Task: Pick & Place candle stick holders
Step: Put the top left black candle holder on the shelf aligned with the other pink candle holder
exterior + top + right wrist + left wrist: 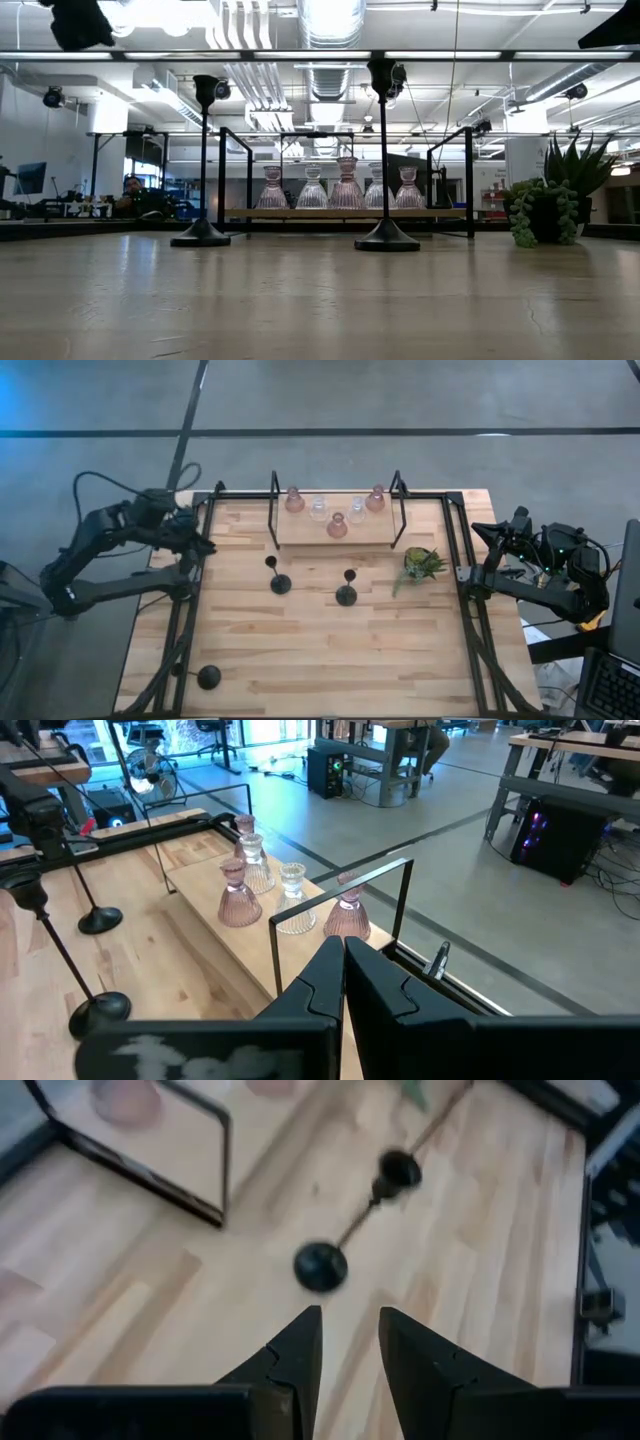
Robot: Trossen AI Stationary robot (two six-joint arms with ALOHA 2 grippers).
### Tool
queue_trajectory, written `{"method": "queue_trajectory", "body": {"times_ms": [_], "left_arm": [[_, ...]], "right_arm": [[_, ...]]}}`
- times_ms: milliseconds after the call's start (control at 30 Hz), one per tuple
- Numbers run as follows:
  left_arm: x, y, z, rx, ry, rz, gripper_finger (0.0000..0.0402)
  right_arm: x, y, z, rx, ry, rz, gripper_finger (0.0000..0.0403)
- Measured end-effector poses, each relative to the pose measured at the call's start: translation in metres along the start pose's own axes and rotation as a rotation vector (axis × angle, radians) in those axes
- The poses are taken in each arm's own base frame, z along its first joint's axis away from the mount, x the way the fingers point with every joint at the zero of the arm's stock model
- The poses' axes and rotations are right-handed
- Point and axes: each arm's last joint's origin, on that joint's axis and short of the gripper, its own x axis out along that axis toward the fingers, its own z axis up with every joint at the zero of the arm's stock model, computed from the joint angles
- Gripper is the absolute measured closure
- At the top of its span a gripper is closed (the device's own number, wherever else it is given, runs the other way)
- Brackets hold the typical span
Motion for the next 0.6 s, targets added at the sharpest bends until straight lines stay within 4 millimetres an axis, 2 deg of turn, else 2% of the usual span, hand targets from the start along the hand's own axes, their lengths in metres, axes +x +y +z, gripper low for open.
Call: {"method": "queue_trajectory", "body": {"times_ms": [167, 400, 600], "left_arm": [[0.031, 0.01, -0.011, 0.036, 0.094, -0.022, 0.0296], [0.085, 0.025, -0.018, 0.113, 0.095, -0.076, 0.0296], [0.123, 0.034, -0.023, 0.075, 0.101, -0.164, 0.0296]], "right_arm": [[0.0, 0.0, 0.0, 0.0, 0.0, 0.0, 0.0394], [0.0, 0.0, 0.0, 0.0, 0.0, 0.0, 0.0394], [0.0, 0.0, 0.0, 0.0, 0.001, 0.0, 0.0394]]}}
